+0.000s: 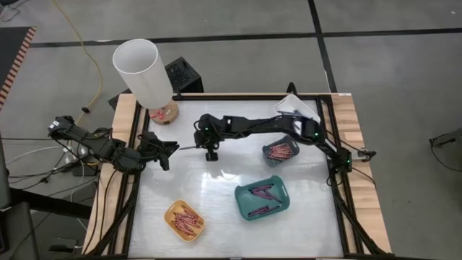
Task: Sort crayons
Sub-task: Put the purple crayon into the blue bin
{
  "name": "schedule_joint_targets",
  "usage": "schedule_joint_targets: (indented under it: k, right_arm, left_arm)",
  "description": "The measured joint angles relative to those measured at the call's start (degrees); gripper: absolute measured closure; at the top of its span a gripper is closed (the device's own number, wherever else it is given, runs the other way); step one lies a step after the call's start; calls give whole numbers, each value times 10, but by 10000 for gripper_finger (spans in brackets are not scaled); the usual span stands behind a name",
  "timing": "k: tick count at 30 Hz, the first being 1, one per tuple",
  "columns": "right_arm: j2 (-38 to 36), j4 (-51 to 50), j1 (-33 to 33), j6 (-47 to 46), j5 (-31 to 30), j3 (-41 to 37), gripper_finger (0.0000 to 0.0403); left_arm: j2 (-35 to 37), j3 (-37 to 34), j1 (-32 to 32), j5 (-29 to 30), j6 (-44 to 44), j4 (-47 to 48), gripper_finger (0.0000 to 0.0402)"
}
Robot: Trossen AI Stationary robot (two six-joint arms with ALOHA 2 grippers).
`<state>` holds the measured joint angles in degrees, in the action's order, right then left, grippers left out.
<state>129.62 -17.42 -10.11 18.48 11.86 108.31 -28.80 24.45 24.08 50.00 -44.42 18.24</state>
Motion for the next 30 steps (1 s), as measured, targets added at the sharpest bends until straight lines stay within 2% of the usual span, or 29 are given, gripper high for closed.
schedule_joint_targets:
  k: [14, 19, 30]
  right_arm:
    - [-187, -186, 0, 39, -80, 1, 401]
    - [-247, -271, 1, 39, -90, 1, 401]
    - [-369, -473, 50, -30, -92, 1, 401]
  left_arm:
    - [3, 0, 0, 8, 7, -34, 317]
    - [3, 0, 0, 9, 7, -44, 317]
    - [3, 0, 0, 3, 17, -53, 317]
